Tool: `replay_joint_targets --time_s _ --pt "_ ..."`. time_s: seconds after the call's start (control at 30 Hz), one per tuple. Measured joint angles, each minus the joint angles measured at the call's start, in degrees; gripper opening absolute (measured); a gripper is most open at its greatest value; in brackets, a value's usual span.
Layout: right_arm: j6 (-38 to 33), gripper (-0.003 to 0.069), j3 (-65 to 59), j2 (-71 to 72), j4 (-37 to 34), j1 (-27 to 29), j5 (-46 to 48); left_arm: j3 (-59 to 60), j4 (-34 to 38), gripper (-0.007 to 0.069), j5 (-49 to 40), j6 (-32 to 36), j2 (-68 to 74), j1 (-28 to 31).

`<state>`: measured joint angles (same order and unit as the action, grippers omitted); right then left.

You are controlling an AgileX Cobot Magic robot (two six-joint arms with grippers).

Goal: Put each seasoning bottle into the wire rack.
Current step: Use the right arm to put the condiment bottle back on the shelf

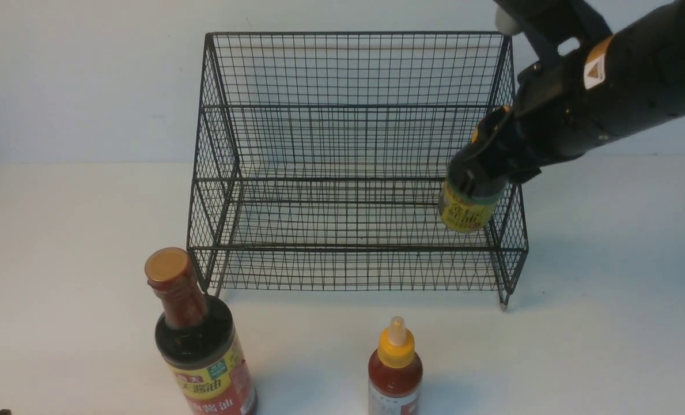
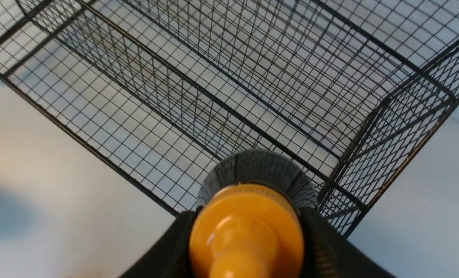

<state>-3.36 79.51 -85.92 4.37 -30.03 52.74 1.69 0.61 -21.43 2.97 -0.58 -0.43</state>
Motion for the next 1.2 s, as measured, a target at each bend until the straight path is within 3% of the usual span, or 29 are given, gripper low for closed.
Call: replay_joint_targets --time_s 0.23,0.47,0.73,0.9,1.2 --pt "7.7 0.0302 0.0 -3.7 1.3 1.9 0.0 0.0 0.0 -0.0005 0.0 0.0 0.0 0.0" --pt "11.2 0.0302 0.1 -7.2 -3.0 6.4 -0.4 0.0 0.0 -0.0005 0.0 0.0 0.0 0.0" --pt "12.5 0.0302 0.3 -10.3 -3.3 6.5 -2.0 0.0 0.0 -0.0005 0.0 0.0 0.0 0.0" --pt "19.0 0.0302 0.7 -11.0 -3.2 6.5 -2.3 0.0 0.0 -0.0005 0.0 0.0 0.0 0.0" --pt "19.7 0.0302 0.8 -11.1 -3.1 6.5 -2.6 0.0 0.0 -0.0005 0.0 0.0 0.0 0.0"
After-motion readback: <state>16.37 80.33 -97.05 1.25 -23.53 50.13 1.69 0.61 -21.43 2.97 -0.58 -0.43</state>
